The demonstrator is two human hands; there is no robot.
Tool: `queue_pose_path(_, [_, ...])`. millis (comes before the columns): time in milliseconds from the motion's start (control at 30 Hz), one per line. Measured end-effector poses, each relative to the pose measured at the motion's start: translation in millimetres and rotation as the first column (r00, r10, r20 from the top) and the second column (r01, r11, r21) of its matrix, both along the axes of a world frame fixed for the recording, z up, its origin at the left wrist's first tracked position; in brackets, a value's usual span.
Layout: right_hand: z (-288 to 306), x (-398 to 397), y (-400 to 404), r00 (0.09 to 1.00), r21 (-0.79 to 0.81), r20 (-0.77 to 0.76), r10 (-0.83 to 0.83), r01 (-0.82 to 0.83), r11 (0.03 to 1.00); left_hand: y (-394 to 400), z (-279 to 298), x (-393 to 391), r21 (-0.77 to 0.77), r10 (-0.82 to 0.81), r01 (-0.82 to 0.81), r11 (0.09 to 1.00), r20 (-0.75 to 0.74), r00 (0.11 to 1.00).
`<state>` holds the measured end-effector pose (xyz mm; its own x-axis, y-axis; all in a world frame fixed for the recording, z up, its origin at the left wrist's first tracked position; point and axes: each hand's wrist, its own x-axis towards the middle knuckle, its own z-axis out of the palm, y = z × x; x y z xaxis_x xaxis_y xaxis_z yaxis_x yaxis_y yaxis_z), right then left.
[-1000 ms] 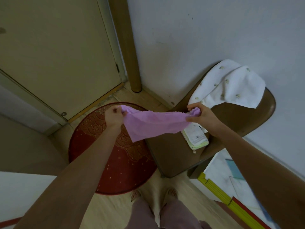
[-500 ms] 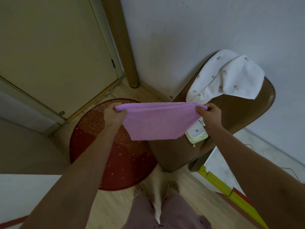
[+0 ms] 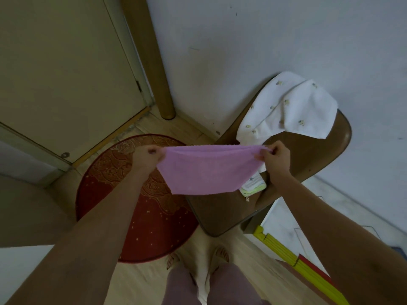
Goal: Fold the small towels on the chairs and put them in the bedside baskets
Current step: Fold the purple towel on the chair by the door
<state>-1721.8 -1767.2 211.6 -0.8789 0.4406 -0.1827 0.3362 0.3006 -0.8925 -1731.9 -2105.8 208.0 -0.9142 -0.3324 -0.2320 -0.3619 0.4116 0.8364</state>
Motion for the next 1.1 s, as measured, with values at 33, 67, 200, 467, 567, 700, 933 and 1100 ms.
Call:
queue_pose_path(33, [1.1,-2.4,5.7,0.999,-0.026,-0.028,-0.043,0.042,0.999,4.9,2.3,-9.6,0.099,0.044,-0.043,0.994,-0.013,0.999])
queue_pose_path(67, [2.1,-6.3,11.0,0.998,-0.045,-0.033,-0.056,0.054,0.998,10.1,2.5,-16.9,0.169,0.065,-0.064,0.984,-0.002,0.998])
queue_pose_path(200, [-6.2,-6.7,25.6,1.0,0.045,0.014,-0.014,0.014,0.999,27.2,-15.4,-26.8,0.027,0.047,-0.049,0.998,0.072,0.996])
queue_pose_path(467, [-14.7,-19.4,46.5,0.991,0.053,-0.017,-0.132,0.133,0.99,56.5,-22.5,-42.0,-0.011,0.088,-0.088,0.996,0.019,0.996])
queue_pose_path(567, [-14.1,-26.9,49.2,0.987,0.048,-0.061,-0.151,0.154,0.987,66.0,-20.0,-44.7,0.075,0.136,-0.132,0.988,-0.049,0.989])
queue_pose_path(700, [-25.3,-27.2,54.0,0.997,0.11,0.05,-0.054,0.048,0.993,69.2,-31.9,-37.4,-0.084,0.109,-0.099,0.992,0.126,0.986])
queue_pose_path(933, [-26.6,-29.3,55.1,0.995,0.074,0.079,-0.053,0.048,0.996,71.8,-20.6,-45.1,0.13,0.161,-0.175,0.976,0.11,0.981])
queue_pose_path(1100, [-32.8,-22.8,53.8,0.996,0.045,0.081,-0.033,0.029,0.999,63.2,-39.0,-25.2,0.187,0.108,-0.133,0.973,0.137,0.985])
